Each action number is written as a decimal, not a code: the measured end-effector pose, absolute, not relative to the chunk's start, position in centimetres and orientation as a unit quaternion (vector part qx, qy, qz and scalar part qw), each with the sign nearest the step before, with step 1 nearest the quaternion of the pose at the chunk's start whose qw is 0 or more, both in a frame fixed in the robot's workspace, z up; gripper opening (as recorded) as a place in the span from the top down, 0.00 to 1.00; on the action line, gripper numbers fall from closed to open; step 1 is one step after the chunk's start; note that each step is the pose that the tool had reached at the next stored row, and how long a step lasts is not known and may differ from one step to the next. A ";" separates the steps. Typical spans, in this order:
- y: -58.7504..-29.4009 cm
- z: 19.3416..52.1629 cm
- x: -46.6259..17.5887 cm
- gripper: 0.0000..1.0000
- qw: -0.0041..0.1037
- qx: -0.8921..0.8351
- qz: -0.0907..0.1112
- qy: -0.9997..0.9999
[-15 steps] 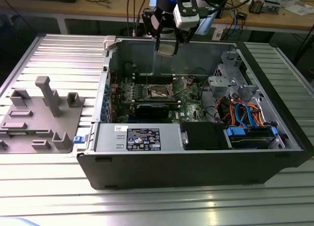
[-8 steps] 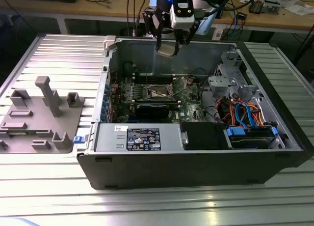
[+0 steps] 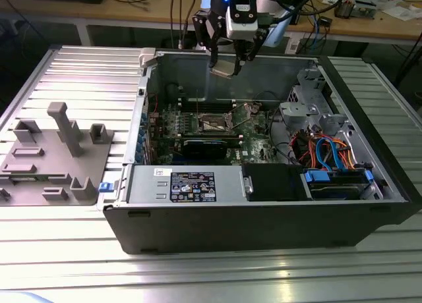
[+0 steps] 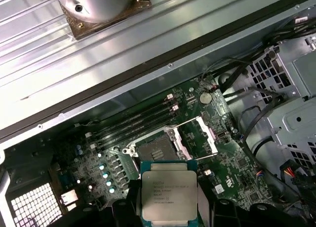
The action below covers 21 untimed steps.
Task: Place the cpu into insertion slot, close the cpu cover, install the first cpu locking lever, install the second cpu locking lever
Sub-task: 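Place the cpu into insertion slot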
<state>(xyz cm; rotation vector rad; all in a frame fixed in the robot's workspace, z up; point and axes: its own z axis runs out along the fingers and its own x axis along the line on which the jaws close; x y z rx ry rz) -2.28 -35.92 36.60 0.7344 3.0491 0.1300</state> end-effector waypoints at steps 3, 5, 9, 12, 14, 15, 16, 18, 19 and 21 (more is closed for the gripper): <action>-35.9 36.6 -2.3 0.46 0.002 0.245 0.041 0.969; -35.9 36.6 -2.3 0.46 0.002 0.245 0.041 0.969; -35.9 36.6 -2.3 0.46 0.002 0.245 0.041 0.969; -35.9 36.6 -2.3 0.46 0.002 0.245 0.041 0.969; -35.9 36.6 -2.3 0.46 0.002 0.245 0.041 0.969; -35.9 36.6 -2.3 0.46 0.002 0.245 0.041 0.969; -35.9 36.6 -2.3 0.46 0.002 0.245 0.041 0.969; -35.9 36.6 -2.3 0.46 0.003 0.262 0.041 0.964; -35.9 36.6 -2.3 0.46 0.003 0.277 0.041 0.960; -35.9 36.5 -2.3 0.46 0.004 0.301 0.040 0.953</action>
